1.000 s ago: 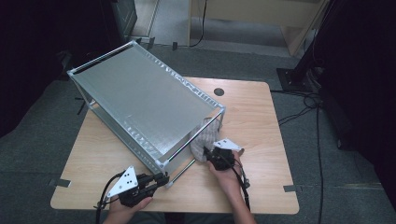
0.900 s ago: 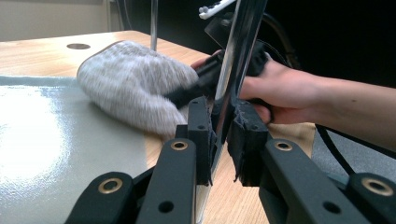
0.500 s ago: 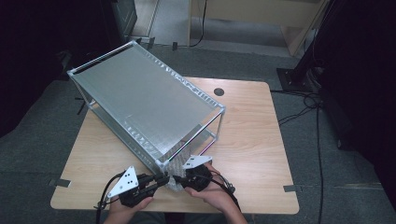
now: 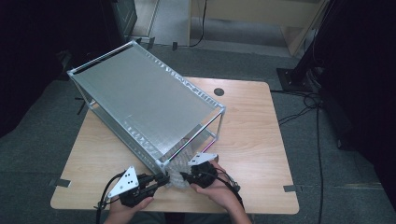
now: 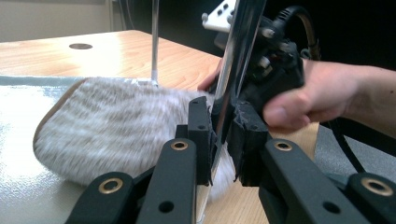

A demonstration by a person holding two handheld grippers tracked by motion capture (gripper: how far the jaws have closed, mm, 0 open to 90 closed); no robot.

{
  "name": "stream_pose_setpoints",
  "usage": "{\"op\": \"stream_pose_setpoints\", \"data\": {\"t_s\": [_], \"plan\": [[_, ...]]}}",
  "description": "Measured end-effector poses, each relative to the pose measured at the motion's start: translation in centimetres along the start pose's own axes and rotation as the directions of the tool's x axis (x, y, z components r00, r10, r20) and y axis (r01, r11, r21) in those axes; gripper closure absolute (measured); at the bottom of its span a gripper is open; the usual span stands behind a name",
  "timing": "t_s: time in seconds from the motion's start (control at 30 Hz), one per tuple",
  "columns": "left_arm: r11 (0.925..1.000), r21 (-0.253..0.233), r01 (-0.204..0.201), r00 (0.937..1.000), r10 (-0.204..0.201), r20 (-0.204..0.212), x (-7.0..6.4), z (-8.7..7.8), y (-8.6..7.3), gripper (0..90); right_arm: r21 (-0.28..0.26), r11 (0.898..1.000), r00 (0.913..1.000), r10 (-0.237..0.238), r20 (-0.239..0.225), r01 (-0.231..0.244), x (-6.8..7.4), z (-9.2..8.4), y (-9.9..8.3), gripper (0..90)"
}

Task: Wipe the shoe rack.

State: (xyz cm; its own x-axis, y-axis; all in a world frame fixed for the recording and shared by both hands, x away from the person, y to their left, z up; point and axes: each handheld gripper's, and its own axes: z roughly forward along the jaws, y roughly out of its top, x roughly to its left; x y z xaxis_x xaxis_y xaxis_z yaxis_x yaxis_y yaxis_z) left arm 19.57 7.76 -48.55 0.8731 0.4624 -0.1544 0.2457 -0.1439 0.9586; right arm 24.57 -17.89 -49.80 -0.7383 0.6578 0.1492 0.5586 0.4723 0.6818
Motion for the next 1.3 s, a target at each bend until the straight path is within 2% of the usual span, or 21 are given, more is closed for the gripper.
{"op": "stream_pose_setpoints", "data": {"t_s": [0.03, 0.1, 0.13, 0.2, 0.27, 0.33, 0.43, 0.5, 0.53, 0.6, 0.67, 0.77, 0.8, 0.87, 0.97, 1.03, 1.13, 1.17, 1.23, 1.27, 1.3], "plan": [[1.0000, 0.000, 0.000, 1.0000, 0.000, 0.000, 0.0, 0.0, 0.0, 79.8, -0.003, 1.000, 0.9989, 0.029, 0.037, -0.029, -0.6, -0.4, -0.1, 74.7], [1.0000, 0.000, 0.001, 1.0000, -0.001, 0.000, 0.0, 0.0, 0.0, 79.8, -0.020, 0.997, 0.9940, 0.075, 0.079, -0.074, -1.6, -0.9, -0.3, 74.7], [1.0000, 0.000, 0.002, 1.0000, -0.002, 0.000, 0.0, 0.0, 0.0, 79.7, -0.035, 0.995, 0.9879, 0.097, 0.121, -0.093, -2.2, -1.2, -0.4, 74.6], [1.0000, 0.000, 0.004, 1.0000, -0.004, 0.001, 0.0, 0.0, 0.0, 79.6, -0.054, 0.992, 0.9783, 0.125, 0.166, -0.117, -2.9, -1.7, -0.6, 74.4], [1.0000, 0.001, -0.001, 1.0000, 0.001, -0.003, 0.0, 0.0, 0.0, 79.7, -0.084, 0.987, 0.9629, 0.151, 0.223, -0.136, -4.0, -2.4, -0.9, 74.4], [1.0000, 0.001, 0.002, 1.0000, -0.002, 0.000, 0.0, 0.0, 0.0, 79.7, -0.114, 0.978, 0.9441, 0.201, 0.261, -0.177, -4.9, -3.0, -1.2, 74.3], [1.0000, 0.001, 0.002, 1.0000, -0.002, 0.002, 0.0, 0.0, 0.0, 79.6, -0.162, 0.959, 0.9177, 0.272, 0.289, -0.234, -6.0, -4.2, -1.6, 74.1], [1.0000, 0.001, 0.003, 1.0000, -0.003, 0.002, 0.0, 0.0, 0.0, 79.6, -0.196, 0.950, 0.9073, 0.295, 0.300, -0.244, -6.5, -5.0, -1.7, 73.8], [1.0000, 0.000, 0.002, 1.0000, -0.002, 0.002, 0.0, 0.0, 0.0, 79.6, -0.203, 0.948, 0.9019, 0.301, 0.310, -0.246, -6.8, -5.4, -1.8, 73.6], [1.0000, 0.001, 0.002, 1.0000, -0.002, 0.001, 0.0, 0.0, 0.0, 79.5, -0.218, 0.943, 0.8827, 0.316, 0.347, -0.252, -7.4, -6.4, -2.1, 73.2], [1.0000, 0.002, 0.001, 1.0000, -0.001, 0.001, 0.0, 0.0, 0.0, 79.6, -0.230, 0.935, 0.8675, 0.340, 0.363, -0.271, -8.2, -7.2, -2.6, 73.1], [1.0000, 0.002, 0.001, 1.0000, -0.001, 0.001, 0.0, 0.0, 0.0, 79.6, -0.273, 0.908, 0.8266, 0.407, 0.389, -0.318, -9.5, -8.6, -3.5, 73.2], [1.0000, 0.002, 0.001, 1.0000, -0.001, 0.001, 0.0, 0.0, 0.0, 79.6, -0.284, 0.902, 0.8173, 0.419, 0.396, -0.325, -9.7, -9.0, -3.6, 73.2], [1.0000, 0.002, 0.000, 1.0000, 0.000, 0.001, 0.0, 0.0, 0.0, 79.6, -0.299, 0.894, 0.7833, 0.439, 0.440, -0.333, -10.4, -9.7, -4.2, 73.3], [1.0000, 0.002, 0.000, 1.0000, 0.000, 0.001, 0.0, 0.0, 0.0, 79.6, -0.329, 0.868, 0.7323, 0.491, 0.472, -0.371, -11.5, -10.6, -5.2, 73.5], [1.0000, 0.002, 0.000, 1.0000, 0.000, 0.001, 0.0, 0.0, 0.0, 79.6, -0.339, 0.856, 0.6960, 0.515, 0.500, -0.390, -12.3, -11.0, -6.0, 73.5], [1.0000, 0.002, 0.000, 1.0000, 0.000, 0.002, 0.0, 0.0, 0.0, 79.6, -0.356, 0.832, 0.6603, 0.555, 0.506, -0.426, -13.3, -11.3, -7.1, 73.4], [1.0000, 0.002, 0.001, 1.0000, -0.001, 0.003, 0.1, 0.0, 0.0, 79.6, -0.355, 0.828, 0.6476, 0.561, 0.516, -0.435, -13.7, -11.3, -7.5, 73.2], [1.0000, 0.002, 0.001, 1.0000, -0.001, 0.004, 0.1, 0.0, 0.0, 79.6, -0.355, 0.818, 0.6322, 0.575, 0.519, -0.453, -14.3, -11.2, -8.2, 72.2], [1.0000, 0.002, 0.001, 1.0000, -0.001, 0.003, 0.1, 0.0, 0.0, 79.6, -0.353, 0.813, 0.6309, 0.582, 0.513, -0.463, -14.4, -11.2, -8.5, 70.3], [1.0000, 0.002, 0.002, 1.0000, -0.002, 0.003, 0.1, 0.0, 0.0, 79.6, -0.359, 0.809, 0.6404, 0.588, 0.495, -0.465, -14.6, -11.0, -8.7, 66.2]]}}
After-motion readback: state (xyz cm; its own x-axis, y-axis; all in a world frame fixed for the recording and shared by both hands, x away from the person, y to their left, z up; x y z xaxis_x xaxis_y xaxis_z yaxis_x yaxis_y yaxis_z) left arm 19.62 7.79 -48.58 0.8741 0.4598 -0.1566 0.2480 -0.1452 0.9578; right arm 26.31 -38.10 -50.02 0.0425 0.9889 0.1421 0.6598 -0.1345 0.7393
